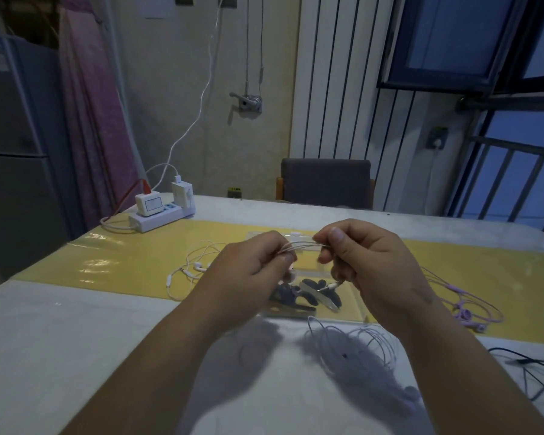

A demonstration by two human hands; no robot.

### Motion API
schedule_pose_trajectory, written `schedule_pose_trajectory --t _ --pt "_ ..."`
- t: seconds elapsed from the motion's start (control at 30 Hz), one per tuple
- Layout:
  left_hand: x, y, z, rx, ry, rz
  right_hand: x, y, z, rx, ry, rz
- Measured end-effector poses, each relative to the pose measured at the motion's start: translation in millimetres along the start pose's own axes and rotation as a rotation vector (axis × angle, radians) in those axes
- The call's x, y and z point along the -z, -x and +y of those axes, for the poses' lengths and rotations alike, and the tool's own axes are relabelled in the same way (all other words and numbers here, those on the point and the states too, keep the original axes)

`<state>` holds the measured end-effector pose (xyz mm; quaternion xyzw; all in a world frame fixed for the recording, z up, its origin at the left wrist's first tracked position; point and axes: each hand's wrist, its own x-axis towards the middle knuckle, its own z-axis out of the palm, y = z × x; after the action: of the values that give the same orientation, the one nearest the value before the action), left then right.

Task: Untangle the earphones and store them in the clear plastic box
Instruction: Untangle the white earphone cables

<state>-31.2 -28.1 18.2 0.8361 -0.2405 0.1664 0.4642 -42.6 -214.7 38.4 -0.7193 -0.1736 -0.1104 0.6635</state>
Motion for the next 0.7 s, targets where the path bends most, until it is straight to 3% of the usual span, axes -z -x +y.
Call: schedule_pose_trajectory --t 0.1,0.17,0.33,0.53,0.6,0.7 --pt "4 -1 1 0.044 0.146 0.060 1 0 -2 -0.032 0.031 0.083" --pt "7 -3 -1 0.049 0.171 0.095 2 1 -3 -0.068 0.052 0.041" --pt "7 -5 -3 -0.001 0.115 0.160 -2 5 2 -0.168 0.234 -0.390" --pt "8 -6 -14 0.116 -0.049 0.231 8 6 -2 -0.229 0.087 -0.628" --pt "7 -5 -14 0.105 -0.037 0.200 9 7 -2 -0.222 0.090 -0.639" --pt "5 -5 -10 0.054 0.029 0.205 7 5 -2 -0.202 0.077 -0.518"
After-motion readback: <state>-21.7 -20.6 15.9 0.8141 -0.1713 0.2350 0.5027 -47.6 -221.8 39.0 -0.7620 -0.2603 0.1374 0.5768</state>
